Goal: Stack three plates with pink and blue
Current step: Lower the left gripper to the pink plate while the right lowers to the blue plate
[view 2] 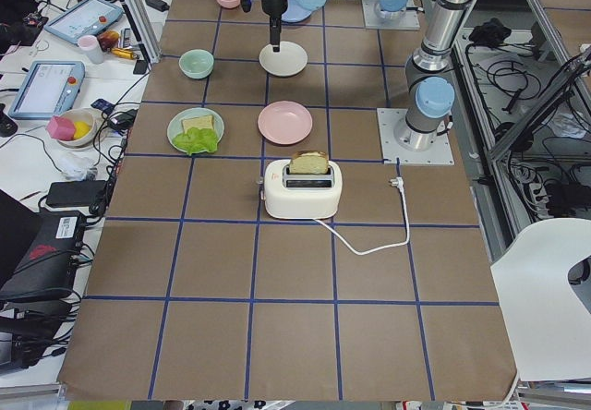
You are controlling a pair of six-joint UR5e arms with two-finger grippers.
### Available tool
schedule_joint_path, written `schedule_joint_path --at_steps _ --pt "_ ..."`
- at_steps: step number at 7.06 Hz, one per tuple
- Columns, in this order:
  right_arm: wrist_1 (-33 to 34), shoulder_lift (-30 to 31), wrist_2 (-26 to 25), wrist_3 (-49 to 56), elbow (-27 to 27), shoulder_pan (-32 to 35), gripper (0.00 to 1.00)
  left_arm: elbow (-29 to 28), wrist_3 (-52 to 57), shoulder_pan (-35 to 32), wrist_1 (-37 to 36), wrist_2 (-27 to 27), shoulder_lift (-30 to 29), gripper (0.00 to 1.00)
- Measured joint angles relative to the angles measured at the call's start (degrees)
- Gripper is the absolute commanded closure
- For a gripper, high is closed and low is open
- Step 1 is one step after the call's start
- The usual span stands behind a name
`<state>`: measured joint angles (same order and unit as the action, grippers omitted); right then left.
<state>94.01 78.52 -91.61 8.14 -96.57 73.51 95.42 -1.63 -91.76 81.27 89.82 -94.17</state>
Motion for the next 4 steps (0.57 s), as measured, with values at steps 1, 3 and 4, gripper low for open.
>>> schedule_joint_path --at_steps 1,3,4 --pt "3.2 0.1 0.3 2.9 -3.2 -0.9 0.0 2.6 0.0 0.0 -4.1 0.2 -1.1 0.11" --pt "14.1 0.6 0.3 9.1 -9.2 -1.6 0.0 5.7 0.5 0.0 -8.9 0.1 -3.5 0.12" --pt "17.5 0.7 -0.2 10.6 -11.8 -1.8 0.0 6.3 0.5 0.0 -9.9 -0.1 -4.9 0.12"
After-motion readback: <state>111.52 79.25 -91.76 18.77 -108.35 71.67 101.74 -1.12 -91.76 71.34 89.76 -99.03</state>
